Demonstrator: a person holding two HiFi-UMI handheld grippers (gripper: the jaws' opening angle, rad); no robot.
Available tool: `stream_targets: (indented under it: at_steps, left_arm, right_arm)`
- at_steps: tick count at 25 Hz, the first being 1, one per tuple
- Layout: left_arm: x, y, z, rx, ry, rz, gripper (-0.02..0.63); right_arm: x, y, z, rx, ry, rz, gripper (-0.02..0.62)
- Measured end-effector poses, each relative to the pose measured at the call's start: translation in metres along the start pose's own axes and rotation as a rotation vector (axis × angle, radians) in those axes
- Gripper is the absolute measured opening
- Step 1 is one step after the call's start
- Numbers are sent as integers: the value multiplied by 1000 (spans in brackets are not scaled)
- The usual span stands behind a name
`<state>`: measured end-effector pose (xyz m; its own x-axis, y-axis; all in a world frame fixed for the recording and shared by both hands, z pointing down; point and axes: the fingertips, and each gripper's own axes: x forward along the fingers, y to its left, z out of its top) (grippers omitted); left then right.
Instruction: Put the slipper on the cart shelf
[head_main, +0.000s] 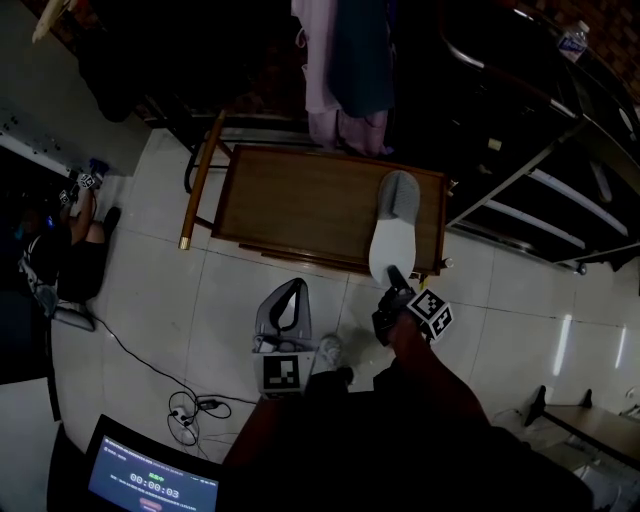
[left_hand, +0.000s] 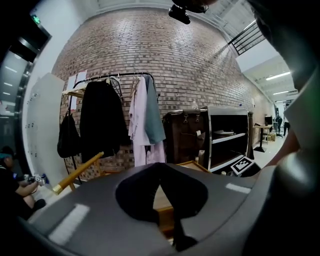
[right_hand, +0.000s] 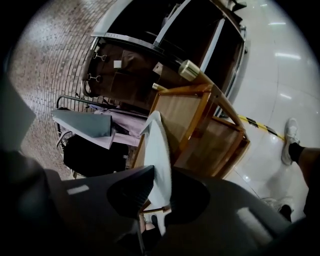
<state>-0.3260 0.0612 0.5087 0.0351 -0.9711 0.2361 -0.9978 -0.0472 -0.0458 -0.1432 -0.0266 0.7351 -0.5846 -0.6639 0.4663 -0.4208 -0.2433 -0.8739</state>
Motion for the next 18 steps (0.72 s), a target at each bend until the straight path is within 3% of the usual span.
stream_targets:
  at_steps: [5, 9, 13, 18]
  left_arm:
    - [-10, -12, 11, -10, -13, -38, 15]
    - [-13, -29, 29, 16, -21, -65, 15]
    - [-9, -30, 37, 32, -40, -62, 15]
    - [-3, -29, 29, -10, -45, -69, 15]
  right_arm:
    - [-31, 24, 0, -55, -12, 25, 58]
    - [-71, 52, 7, -190, -22, 69, 54]
    - [-106, 78, 21, -444, -102, 82, 54]
    - [-143, 113, 52, -841, -281, 1, 54]
